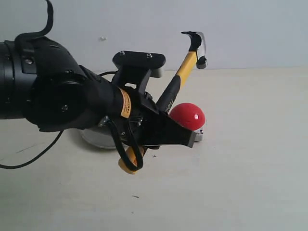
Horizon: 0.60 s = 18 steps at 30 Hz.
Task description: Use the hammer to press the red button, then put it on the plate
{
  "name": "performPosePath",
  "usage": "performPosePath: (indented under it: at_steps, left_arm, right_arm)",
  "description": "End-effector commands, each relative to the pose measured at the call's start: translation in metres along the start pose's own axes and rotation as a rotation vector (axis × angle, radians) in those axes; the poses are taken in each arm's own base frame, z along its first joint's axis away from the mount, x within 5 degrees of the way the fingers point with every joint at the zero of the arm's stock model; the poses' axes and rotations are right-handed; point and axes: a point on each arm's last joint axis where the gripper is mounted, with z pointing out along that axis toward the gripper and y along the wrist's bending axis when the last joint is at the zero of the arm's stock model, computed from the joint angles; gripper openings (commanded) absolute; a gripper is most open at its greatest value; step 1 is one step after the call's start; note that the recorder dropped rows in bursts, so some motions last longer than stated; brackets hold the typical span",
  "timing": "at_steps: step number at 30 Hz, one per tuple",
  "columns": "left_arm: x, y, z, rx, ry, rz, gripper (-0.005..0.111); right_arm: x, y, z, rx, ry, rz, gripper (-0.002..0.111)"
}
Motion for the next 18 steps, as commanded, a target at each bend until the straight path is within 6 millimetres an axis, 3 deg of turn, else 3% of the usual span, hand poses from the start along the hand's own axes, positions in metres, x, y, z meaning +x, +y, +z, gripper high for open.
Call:
performPosePath:
  at_steps: [1,9,18]
  left_arm:
    - [-0.001,-0.004,0.009,0.003,-0.025,0.031,0.0]
    - [0.001,-0.003,0.019,-0.01,-0.011,0.057,0.0]
    - [-0.041,-0.009,-0.032,-0.028,-0.146,0.09,0.0]
  right_arm:
    - [0.001,0.0,-0.001,0.004,-0.003,-0.01,0.0]
    - [0.001,0.0,-0.001,0.004,-0.003,-0.01,0.0]
    - [0.001,0.0,-0.001,0.004,-0.003,-0.01,0.0]
